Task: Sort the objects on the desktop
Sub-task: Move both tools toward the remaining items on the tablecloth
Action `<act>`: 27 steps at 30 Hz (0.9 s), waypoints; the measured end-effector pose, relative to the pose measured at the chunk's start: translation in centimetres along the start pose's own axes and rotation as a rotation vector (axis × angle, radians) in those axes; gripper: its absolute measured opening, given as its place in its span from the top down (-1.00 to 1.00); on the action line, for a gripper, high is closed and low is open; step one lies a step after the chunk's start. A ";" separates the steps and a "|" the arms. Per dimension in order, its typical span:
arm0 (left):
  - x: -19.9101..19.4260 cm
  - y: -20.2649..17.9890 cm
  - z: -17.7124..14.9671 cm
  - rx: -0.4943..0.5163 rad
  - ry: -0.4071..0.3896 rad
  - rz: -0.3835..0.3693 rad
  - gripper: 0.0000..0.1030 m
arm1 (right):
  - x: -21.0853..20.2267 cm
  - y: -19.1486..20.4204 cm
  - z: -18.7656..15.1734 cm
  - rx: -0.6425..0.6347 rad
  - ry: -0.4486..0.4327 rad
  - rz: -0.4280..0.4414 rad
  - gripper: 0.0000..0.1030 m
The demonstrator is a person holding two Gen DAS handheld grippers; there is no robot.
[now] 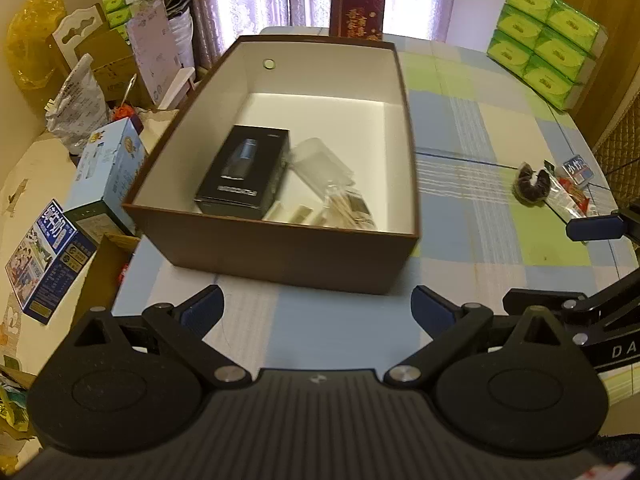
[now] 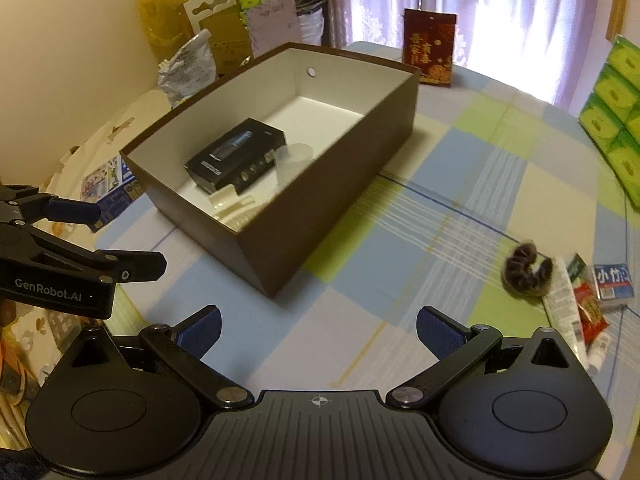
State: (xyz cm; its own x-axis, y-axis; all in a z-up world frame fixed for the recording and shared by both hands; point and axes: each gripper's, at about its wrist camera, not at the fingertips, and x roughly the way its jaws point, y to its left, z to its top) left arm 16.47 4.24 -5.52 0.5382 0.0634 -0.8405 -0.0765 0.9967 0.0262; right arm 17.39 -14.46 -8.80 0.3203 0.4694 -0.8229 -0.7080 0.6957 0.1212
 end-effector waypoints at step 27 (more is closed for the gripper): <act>4.2 -15.6 1.6 0.170 0.047 -0.161 -0.91 | -5.9 -15.6 -7.2 0.306 -0.016 -0.200 -0.96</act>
State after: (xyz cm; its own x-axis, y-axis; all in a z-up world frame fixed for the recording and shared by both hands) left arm 21.24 -10.95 -8.64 0.4924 -0.0955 -0.8651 0.1521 0.9881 -0.0225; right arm 22.00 -31.98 -9.82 0.4450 0.3149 -0.8384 -0.4106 0.9037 0.1215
